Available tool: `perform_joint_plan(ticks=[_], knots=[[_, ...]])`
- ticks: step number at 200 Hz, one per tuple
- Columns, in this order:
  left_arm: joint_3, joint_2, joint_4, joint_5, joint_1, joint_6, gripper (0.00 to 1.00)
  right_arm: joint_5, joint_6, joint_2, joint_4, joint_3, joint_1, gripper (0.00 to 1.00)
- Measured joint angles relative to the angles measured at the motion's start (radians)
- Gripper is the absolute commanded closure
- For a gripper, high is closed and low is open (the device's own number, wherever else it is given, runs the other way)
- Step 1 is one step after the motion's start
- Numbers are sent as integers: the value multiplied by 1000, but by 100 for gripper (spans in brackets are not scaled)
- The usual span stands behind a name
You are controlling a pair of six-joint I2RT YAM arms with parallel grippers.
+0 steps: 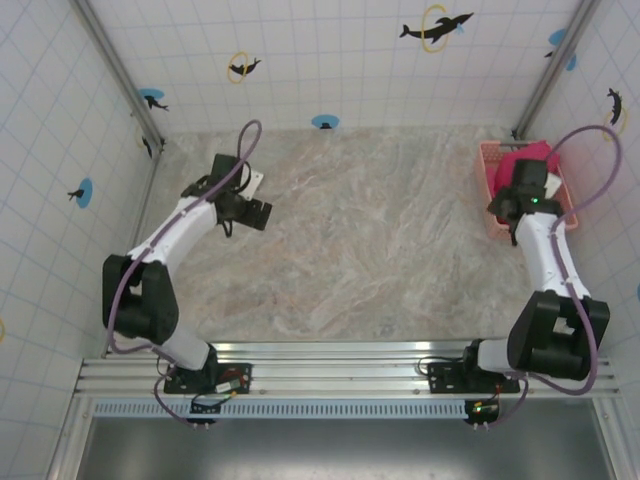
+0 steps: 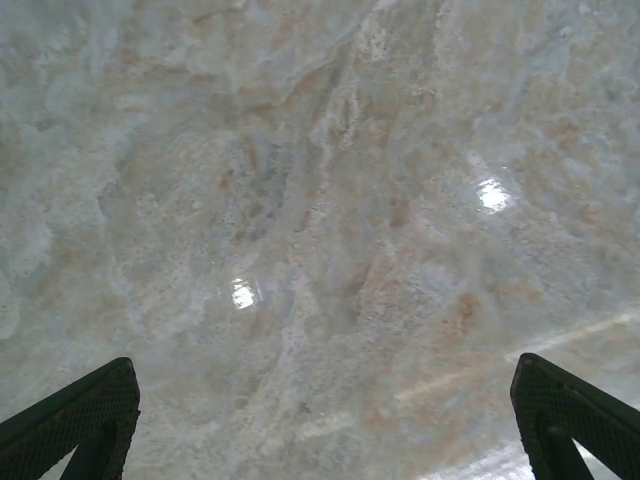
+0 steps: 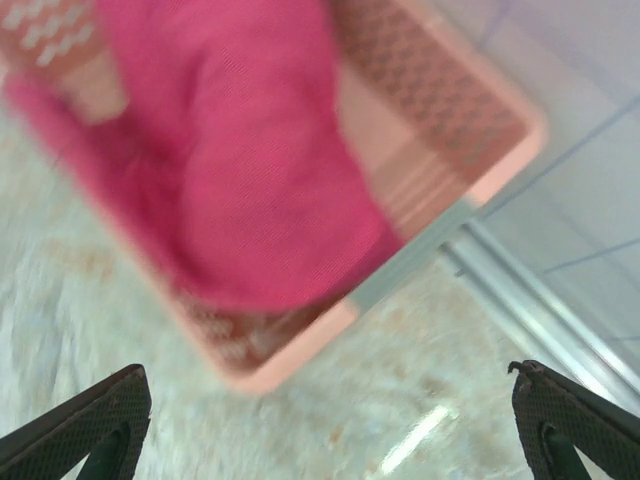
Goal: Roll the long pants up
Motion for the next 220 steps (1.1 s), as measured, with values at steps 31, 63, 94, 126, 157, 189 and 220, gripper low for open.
perform_joint_plan(ticks=[31, 63, 94, 126, 157, 189, 220], knots=[[-295, -56, 275, -44, 9, 94, 2, 5, -139, -68, 210, -270, 160, 4], [-447, -60, 518, -14, 61, 148, 3, -15, -270, -90, 416, -412, 182, 4], [-460, -23, 720, 8, 78, 161, 3, -46, -366, -72, 593, -450, 230, 4], [-578, -39, 973, 16, 89, 157, 3, -74, -417, 39, 764, -446, 254, 4], [-741, -24, 1160, 20, 97, 156, 3, -89, -446, 146, 923, -463, 270, 4], [-739, -22, 1240, 20, 98, 156, 3, -120, -484, 161, 1147, -567, 310, 4], [-738, -22, 1263, 20, 98, 156, 2, -146, -497, 183, 1231, -620, 293, 4]])
